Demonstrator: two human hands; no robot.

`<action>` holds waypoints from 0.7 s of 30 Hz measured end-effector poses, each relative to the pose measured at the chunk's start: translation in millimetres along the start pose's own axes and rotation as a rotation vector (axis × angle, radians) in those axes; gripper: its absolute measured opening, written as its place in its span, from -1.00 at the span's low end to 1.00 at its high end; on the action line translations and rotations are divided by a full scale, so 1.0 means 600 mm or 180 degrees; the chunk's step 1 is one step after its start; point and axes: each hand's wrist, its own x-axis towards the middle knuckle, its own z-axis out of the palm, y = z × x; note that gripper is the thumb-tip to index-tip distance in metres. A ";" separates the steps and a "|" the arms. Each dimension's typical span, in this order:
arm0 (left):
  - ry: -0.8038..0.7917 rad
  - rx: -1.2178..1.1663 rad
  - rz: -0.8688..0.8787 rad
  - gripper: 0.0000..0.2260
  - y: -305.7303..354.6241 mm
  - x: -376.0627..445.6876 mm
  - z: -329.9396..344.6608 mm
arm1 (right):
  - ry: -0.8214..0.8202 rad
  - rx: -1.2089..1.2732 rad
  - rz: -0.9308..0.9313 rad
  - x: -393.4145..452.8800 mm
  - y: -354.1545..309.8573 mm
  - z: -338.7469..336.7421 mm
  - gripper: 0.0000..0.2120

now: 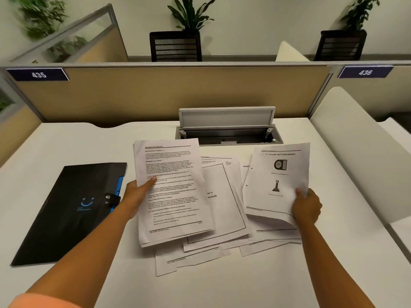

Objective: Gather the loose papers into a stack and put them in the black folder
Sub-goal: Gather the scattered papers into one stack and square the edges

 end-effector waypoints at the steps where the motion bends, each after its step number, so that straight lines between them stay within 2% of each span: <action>1: 0.0010 -0.0016 -0.0008 -0.86 0.000 -0.001 -0.005 | -0.0018 0.0055 -0.0024 -0.005 -0.003 0.004 -0.72; 3: 0.0029 -0.0046 -0.0013 -0.83 -0.001 -0.003 -0.012 | 0.0011 0.0168 -0.0076 -0.016 -0.010 0.012 -0.71; 6: 0.0112 -0.0088 -0.0011 -0.75 -0.003 -0.008 -0.024 | 0.0327 0.0419 -0.0070 -0.033 -0.027 0.021 -0.68; 12: 0.0181 -0.0153 0.0012 -0.75 -0.006 -0.017 -0.049 | 0.1089 0.0803 -0.0082 -0.035 -0.061 0.013 -0.78; 16: 0.0225 -0.0118 -0.0010 -0.79 -0.012 -0.021 -0.068 | 0.1551 0.1042 -0.0025 -0.020 -0.078 -0.004 -0.76; 18: 0.0273 -0.0119 -0.0017 -0.79 -0.015 -0.022 -0.076 | 0.1482 0.1160 -0.0074 -0.022 -0.082 -0.005 -0.74; 21: 0.0319 -0.0130 -0.0045 -0.71 -0.017 -0.025 -0.082 | 0.0965 0.1108 -0.0393 -0.046 -0.085 0.016 -0.76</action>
